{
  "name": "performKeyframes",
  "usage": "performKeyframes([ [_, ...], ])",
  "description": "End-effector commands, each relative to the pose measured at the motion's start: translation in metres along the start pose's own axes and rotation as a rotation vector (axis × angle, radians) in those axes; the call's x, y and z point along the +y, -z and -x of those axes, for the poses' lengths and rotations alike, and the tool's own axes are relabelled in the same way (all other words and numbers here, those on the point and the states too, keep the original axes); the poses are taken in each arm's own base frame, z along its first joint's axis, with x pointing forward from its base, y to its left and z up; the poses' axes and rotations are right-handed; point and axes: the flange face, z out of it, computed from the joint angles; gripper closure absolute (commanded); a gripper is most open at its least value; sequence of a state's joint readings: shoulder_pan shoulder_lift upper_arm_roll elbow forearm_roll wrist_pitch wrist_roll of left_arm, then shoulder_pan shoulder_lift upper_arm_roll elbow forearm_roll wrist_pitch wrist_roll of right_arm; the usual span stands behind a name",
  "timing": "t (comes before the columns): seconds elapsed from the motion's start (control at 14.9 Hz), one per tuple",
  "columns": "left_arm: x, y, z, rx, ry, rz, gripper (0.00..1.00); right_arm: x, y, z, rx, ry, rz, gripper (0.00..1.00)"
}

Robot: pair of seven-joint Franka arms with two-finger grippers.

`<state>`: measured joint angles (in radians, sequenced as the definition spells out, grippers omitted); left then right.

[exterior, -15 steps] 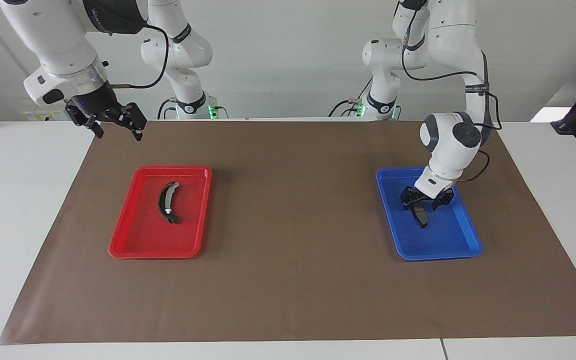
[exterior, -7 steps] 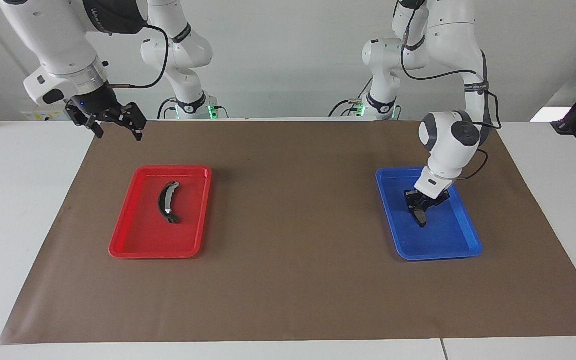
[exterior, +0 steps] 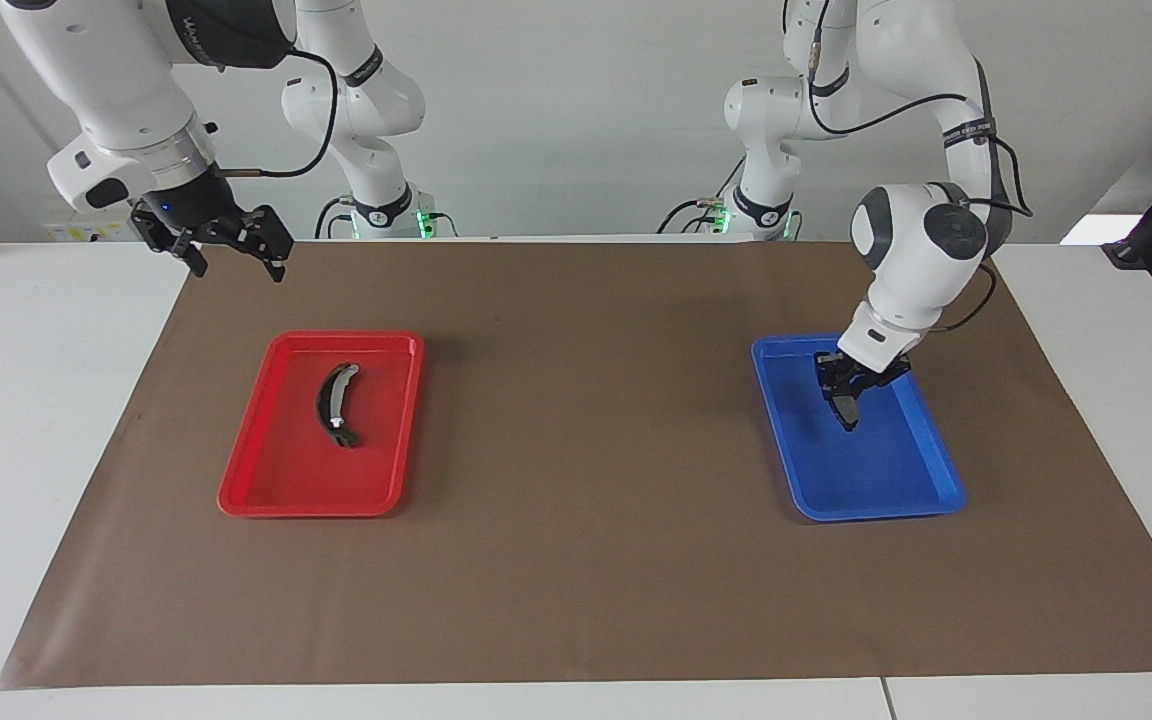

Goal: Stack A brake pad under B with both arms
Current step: 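Carry the small pad to the table center and release it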

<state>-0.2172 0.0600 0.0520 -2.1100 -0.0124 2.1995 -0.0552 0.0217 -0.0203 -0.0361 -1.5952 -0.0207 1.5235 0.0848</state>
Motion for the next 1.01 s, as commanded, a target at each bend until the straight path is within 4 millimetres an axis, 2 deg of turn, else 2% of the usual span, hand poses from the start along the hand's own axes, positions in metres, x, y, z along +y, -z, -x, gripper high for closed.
performKeyframes([
  [0.0, 0.073, 0.0, 0.003, 0.034, 0.016, 0.003, 0.99, 0.002, 0.0, 0.005, -0.003, 0.017, -0.006, 0.0],
  [0.07, 0.106, -0.004, 0.007, 0.043, 0.007, 0.008, 0.99, 0.003, 0.001, 0.005, -0.001, 0.015, -0.006, 0.0],
  [0.2, 0.177, -0.027, 0.017, 0.089, 0.021, 0.033, 0.99, 0.003, 0.0, 0.005, -0.003, 0.015, -0.006, 0.0],
  [0.34, 0.237, -0.049, 0.033, 0.09, 0.004, 0.042, 0.99, 0.003, 0.001, 0.006, -0.001, 0.015, -0.006, 0.0],
  [0.4, 0.273, -0.062, 0.035, 0.089, 0.004, 0.045, 0.99, 0.003, 0.0, 0.005, -0.003, 0.015, -0.006, 0.0],
  [0.47, 0.301, -0.074, 0.033, 0.089, 0.027, 0.047, 0.99, 0.003, 0.0, 0.005, -0.003, 0.015, -0.006, 0.0],
  [0.61, 0.336, -0.074, 0.029, 0.107, 0.021, 0.063, 0.99, 0.003, 0.0, 0.006, -0.003, 0.015, -0.006, 0.0],
  [0.67, 0.348, -0.076, 0.034, 0.107, 0.003, 0.064, 0.98, 0.004, 0.0, 0.006, -0.003, 0.014, -0.006, 0.0],
  [0.74, 0.356, -0.077, 0.04, 0.107, -0.017, 0.067, 0.94, 0.004, 0.0, 0.006, -0.003, 0.014, -0.006, 0.0],
  [0.81, 0.36, -0.079, 0.044, 0.103, -0.027, 0.067, 0.75, 0.004, 0.0, 0.006, -0.003, 0.014, -0.006, 0.0],
  [0.94, 0.361, -0.081, 0.046, 0.109, -0.038, 0.07, 0.0, 0.004, 0.0, 0.006, -0.003, 0.014, -0.006, 0.0],
])
